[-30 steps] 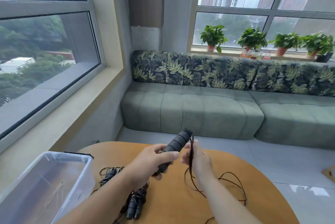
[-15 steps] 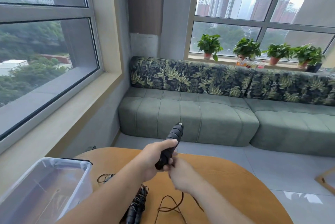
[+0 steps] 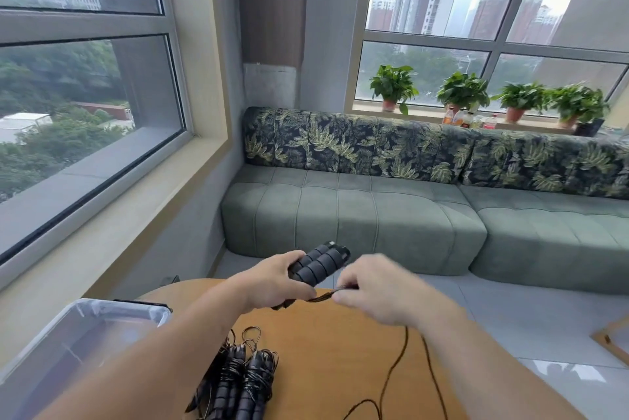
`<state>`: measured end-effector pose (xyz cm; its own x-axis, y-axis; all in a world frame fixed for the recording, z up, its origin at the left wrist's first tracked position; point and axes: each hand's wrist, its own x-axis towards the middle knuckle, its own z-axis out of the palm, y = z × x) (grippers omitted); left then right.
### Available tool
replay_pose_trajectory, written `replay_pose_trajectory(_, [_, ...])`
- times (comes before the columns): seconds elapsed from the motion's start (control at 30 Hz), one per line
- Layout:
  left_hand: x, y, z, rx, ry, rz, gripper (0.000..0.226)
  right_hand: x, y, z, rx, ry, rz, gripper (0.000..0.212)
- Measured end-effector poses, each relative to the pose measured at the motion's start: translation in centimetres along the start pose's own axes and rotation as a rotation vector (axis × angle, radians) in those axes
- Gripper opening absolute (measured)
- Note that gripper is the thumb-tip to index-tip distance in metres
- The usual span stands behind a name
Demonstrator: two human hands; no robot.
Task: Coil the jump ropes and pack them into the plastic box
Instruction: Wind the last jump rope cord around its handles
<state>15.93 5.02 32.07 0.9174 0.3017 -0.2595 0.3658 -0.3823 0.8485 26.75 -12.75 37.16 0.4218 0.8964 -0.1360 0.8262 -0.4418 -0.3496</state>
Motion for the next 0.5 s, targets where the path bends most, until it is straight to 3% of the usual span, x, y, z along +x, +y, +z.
replay_pose_trajectory(0.17, [-0.8, 1.9, -0.3, 0.168, -0.196, 0.002, 0.045, 1.3, 0.7, -4.9, 0.146, -0.024, -0.068, 0.006])
replay_pose_trajectory(0.33, [-1.7, 4.7, 0.9, 0.422, -0.259, 0.109, 0.036, 3.7, 1.5, -6.5, 0.280, -0.168, -0.108, 0.016])
replay_pose_trajectory(0.5, [-2.8, 6.2, 0.7, 0.330, -0.259, 0.206, 0.033, 4.7, 4.3, -3.7, 0.839, -0.306, -0.001, 0.009])
